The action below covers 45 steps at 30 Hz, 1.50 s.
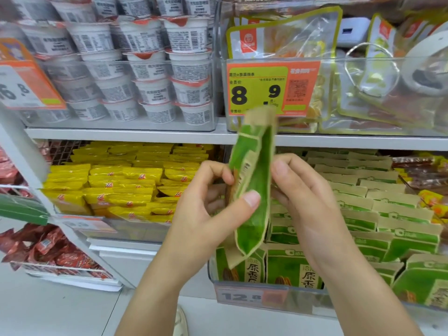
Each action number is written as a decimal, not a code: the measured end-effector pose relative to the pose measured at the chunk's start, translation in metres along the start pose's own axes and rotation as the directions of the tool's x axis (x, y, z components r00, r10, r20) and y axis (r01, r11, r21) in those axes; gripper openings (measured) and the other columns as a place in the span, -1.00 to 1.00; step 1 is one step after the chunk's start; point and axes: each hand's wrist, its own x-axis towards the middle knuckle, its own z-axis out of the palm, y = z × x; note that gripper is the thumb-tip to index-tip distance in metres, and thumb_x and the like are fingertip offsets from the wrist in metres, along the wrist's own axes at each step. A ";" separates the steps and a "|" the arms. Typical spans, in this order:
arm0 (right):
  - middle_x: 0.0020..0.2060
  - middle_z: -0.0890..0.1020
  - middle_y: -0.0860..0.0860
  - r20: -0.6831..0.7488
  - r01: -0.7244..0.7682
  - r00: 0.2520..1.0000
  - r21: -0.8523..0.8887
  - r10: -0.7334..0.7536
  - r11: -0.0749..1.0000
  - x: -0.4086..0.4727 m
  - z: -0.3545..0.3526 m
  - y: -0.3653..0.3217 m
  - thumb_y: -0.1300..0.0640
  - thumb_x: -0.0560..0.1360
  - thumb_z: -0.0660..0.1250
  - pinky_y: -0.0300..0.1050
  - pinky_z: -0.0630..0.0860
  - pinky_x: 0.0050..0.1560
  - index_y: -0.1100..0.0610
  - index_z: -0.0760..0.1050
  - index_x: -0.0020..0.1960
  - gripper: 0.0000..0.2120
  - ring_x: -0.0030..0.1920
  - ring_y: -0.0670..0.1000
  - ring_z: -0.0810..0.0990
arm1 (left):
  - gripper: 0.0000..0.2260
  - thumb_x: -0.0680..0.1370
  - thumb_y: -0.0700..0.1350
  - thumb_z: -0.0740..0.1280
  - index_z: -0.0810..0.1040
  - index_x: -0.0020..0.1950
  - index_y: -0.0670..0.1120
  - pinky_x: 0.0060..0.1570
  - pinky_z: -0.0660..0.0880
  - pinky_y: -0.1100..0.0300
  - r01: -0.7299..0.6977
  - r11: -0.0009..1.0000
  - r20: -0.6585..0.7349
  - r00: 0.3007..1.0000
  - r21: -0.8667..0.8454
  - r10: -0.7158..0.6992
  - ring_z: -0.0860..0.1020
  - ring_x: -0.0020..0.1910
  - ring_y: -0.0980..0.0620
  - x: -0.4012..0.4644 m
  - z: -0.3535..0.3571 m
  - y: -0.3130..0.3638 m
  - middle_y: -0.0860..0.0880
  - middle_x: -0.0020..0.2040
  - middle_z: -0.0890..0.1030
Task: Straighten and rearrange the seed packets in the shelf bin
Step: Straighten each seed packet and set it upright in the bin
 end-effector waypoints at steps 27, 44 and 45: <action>-0.29 0.60 -0.26 0.128 0.050 0.992 -0.294 -0.013 0.954 -0.005 0.019 0.010 -0.13 0.42 0.25 -0.49 0.41 -0.15 0.04 0.53 -0.13 -0.75 -0.22 -0.28 0.56 | -0.53 0.39 0.18 0.34 0.44 0.09 -0.15 -0.06 0.50 -0.08 -0.115 0.941 -0.464 0.884 -0.319 -0.049 0.56 -0.06 -0.10 0.004 0.005 0.000 -0.14 -0.05 0.54; 0.22 0.55 -0.20 -0.015 0.285 0.914 -0.687 -0.405 0.669 -0.007 0.011 0.013 -0.18 0.36 0.39 -0.23 0.46 0.23 -0.14 0.38 0.24 -0.51 0.24 -0.21 0.51 | -0.76 0.55 -0.05 0.23 0.54 0.19 0.01 -0.07 0.59 0.20 -0.146 0.937 -0.421 0.907 -0.317 -0.001 0.65 0.05 0.08 0.001 0.014 0.005 0.07 0.06 0.69; 0.20 0.57 -0.22 -0.065 0.241 0.937 -0.588 -0.343 0.772 -0.007 0.012 0.010 -0.19 0.36 0.39 -0.24 0.47 0.22 -0.17 0.37 0.25 -0.50 0.23 -0.20 0.52 | -0.77 0.55 -0.05 0.22 0.56 0.16 0.01 -0.11 0.59 0.21 -0.136 0.930 -0.410 0.912 -0.342 -0.018 0.66 0.02 0.07 0.002 0.010 0.005 0.06 0.05 0.69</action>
